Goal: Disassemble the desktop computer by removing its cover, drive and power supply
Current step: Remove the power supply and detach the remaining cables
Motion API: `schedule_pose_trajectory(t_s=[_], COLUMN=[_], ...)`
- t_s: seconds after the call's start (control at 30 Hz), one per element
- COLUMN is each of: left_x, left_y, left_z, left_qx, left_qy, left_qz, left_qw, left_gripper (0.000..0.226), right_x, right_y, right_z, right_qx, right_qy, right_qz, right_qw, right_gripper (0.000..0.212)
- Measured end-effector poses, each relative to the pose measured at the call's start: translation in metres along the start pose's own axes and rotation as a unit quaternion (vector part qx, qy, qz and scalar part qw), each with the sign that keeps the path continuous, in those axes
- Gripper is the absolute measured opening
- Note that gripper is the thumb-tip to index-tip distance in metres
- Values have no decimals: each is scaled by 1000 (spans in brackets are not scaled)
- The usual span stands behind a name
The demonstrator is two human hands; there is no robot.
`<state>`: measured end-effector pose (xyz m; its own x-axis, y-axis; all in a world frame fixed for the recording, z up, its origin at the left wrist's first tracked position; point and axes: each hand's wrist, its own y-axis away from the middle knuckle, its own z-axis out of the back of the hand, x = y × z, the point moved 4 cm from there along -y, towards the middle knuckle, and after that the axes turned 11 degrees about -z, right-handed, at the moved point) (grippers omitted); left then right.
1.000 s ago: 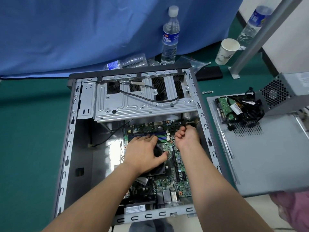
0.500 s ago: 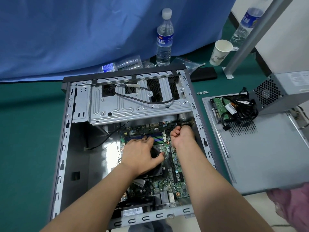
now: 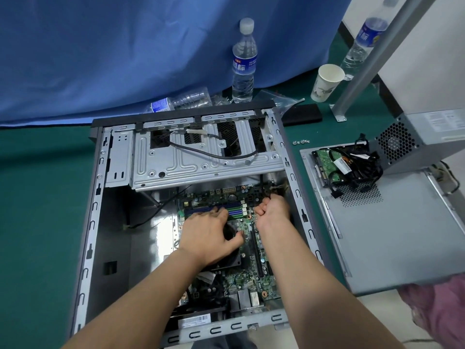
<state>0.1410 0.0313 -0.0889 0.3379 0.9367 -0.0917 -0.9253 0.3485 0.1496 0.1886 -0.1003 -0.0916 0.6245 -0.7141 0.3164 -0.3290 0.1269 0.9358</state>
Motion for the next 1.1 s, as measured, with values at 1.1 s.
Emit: schedule_pose_trajectory(t_s=[1.1], left_x=[0], left_y=[2], left_z=[0], left_qx=[6], left_qy=[0], left_qz=[13], left_qw=[1000], left_gripper=[85], right_x=[-3], right_y=[2], right_z=[-5], right_qx=[-6], right_qy=[49], right_qz=[-33], right_qw=[998], right_gripper=[27])
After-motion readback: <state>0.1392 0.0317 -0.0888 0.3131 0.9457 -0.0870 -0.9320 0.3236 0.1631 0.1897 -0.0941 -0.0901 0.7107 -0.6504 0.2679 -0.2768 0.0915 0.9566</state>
